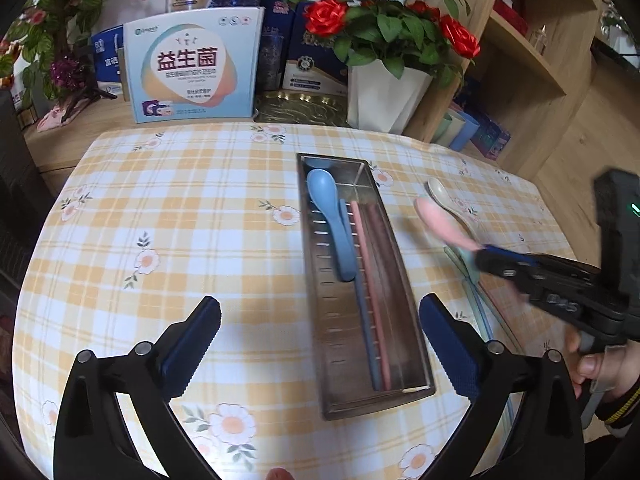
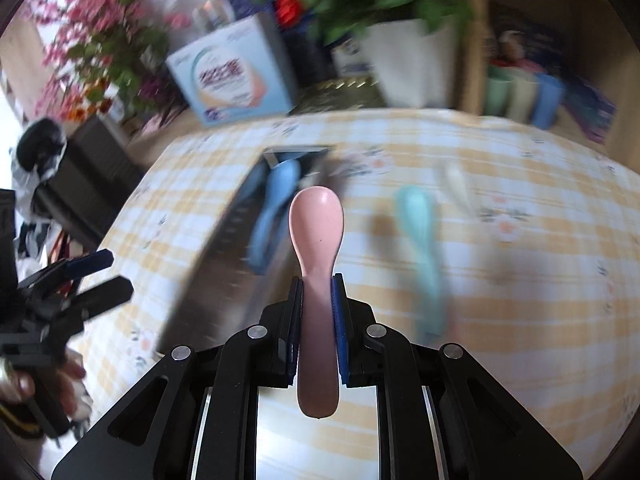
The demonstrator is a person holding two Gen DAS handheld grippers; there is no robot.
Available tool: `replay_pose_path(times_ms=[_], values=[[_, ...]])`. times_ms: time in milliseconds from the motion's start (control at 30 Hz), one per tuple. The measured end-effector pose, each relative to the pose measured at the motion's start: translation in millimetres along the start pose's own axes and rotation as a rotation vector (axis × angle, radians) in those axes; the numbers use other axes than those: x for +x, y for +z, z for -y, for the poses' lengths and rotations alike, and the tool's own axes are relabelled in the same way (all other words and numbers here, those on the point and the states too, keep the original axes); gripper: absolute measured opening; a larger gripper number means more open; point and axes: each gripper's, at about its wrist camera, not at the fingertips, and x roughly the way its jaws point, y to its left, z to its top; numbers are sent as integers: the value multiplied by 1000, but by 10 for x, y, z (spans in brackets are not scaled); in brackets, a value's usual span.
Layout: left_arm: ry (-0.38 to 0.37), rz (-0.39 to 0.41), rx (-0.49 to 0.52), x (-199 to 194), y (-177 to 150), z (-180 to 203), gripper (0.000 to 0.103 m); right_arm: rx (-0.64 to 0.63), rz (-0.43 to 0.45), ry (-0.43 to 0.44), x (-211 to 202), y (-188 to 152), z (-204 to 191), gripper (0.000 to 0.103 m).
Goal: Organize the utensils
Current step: 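Lower the pink spoon into the steel tray with the right tool and release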
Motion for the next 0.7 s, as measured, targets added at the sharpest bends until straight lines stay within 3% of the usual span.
replay_pose_path(times_ms=[200,433,700], values=[[18,31,-63,-164,-90,-363,97,103,-135,22,505,208,-469,14],[45,63,-137,-352,-191,-739,97,175,-166,-80,860,374,-612,15],[50,65,-175,-387,-235,-856,97,244,-202,-68,1037,375,-646,15]])
